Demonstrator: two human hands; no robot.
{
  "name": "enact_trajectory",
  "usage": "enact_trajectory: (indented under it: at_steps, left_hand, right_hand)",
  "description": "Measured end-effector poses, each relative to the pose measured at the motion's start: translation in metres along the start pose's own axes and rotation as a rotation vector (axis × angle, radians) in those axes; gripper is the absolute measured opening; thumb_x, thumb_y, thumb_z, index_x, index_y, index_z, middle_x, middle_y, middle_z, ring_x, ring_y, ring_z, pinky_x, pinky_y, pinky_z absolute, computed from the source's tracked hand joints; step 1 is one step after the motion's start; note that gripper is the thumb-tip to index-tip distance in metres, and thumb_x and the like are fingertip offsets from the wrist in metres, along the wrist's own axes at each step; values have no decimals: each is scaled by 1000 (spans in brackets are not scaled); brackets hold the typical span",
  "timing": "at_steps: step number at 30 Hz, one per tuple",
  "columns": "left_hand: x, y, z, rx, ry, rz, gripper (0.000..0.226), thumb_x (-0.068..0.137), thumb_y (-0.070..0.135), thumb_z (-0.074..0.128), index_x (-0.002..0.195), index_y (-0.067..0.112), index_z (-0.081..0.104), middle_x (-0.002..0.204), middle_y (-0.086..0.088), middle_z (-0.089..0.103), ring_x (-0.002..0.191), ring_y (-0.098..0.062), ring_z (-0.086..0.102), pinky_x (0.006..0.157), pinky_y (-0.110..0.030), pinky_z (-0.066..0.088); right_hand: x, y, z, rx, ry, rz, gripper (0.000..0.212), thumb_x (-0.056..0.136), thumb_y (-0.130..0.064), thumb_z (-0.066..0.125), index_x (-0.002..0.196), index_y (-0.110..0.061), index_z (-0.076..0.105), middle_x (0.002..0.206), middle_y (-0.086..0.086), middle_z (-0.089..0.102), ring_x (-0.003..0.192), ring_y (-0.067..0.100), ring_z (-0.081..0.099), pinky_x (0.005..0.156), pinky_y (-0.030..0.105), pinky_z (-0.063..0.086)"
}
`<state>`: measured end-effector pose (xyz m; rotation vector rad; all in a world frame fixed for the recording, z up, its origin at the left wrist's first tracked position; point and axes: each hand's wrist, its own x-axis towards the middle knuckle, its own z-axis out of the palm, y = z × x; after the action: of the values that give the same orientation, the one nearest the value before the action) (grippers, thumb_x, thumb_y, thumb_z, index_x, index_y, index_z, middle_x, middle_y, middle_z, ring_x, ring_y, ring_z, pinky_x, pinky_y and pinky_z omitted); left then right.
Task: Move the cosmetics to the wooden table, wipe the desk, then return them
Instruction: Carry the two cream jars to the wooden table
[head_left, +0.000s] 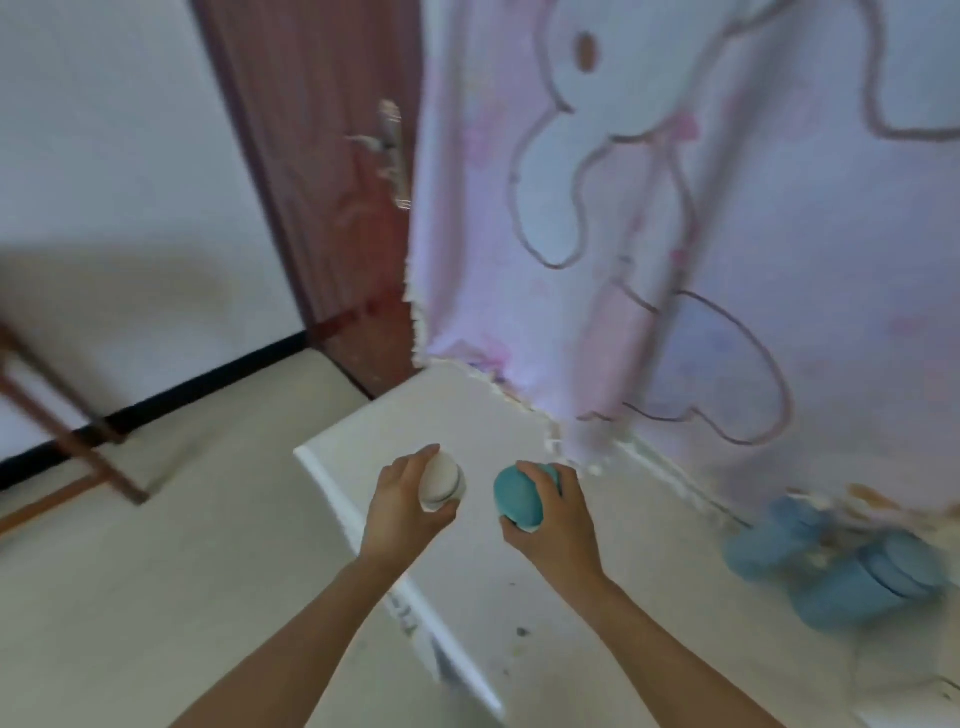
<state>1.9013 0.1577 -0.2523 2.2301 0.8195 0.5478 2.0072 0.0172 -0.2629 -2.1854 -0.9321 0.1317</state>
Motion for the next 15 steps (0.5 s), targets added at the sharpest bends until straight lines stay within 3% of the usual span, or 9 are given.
enact_trajectory:
  at_steps: [5,10,15]
  left_hand:
    - [-41,-72,-126,-17,251,-147,64,72,14,75,129,14,47,120,-10,53,111,-28,48,90,-29,38]
    - [-105,-133,-231,42,492,-252,61,72,19,75,127,14,49,119,-10,54,109,-27,49,88,-28,39]
    - [-165,-171,-305,77,673,-320,61,72,15,75,127,16,49,119,-7,52,111,-24,47,89,-26,36]
  right_hand:
    - [4,-112,66,45,-158,-240,61,71,-20,74,126,-22,48,120,4,41,106,21,49,78,19,42]
    - [-6,-213,128,82,-253,-430,62,69,-17,74,126,-22,49,119,6,43,106,24,51,82,32,47]
    - [-22,-299,173,106,-353,-603,62,71,-25,72,127,-27,46,115,1,41,104,19,50,82,25,43]
